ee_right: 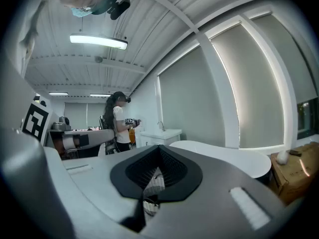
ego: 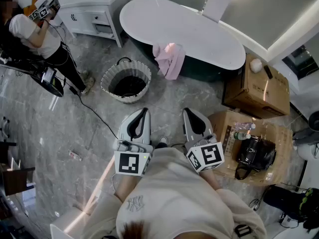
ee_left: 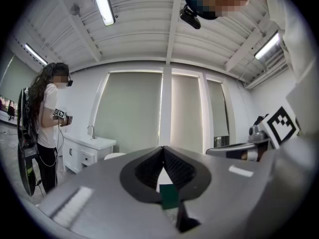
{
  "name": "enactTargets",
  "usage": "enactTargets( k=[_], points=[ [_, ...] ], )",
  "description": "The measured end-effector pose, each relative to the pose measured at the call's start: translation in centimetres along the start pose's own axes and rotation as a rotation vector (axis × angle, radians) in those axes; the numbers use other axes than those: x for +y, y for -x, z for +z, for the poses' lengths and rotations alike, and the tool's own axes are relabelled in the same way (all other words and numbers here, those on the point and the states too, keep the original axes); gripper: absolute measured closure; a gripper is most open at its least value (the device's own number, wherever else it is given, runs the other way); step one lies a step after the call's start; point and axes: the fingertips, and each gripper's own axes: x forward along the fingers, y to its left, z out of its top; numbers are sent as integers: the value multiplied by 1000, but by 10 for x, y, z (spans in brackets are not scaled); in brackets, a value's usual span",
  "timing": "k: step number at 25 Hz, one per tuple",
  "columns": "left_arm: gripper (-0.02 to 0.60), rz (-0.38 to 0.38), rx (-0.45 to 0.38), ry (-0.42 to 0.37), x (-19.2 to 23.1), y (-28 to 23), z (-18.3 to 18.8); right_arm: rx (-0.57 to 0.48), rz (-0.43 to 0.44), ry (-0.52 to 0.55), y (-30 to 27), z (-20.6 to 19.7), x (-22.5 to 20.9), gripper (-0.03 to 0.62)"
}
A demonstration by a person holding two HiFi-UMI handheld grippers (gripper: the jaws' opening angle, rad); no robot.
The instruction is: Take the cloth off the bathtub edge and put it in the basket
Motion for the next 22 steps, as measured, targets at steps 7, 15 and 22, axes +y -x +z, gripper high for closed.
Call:
enactTargets(
  k=[7,15,22],
  points=[
    [580,-10,14,3,-9,-7,-5,4,-3,1,-1,-1,-9,596],
    [580,3,38,13,-8,-10,-11,-2,8,2,-4,-6,-9,597],
    [580,1,53,-24,-13,-17,-17,-33,-3,-15,-4,0,-16,595]
  ],
)
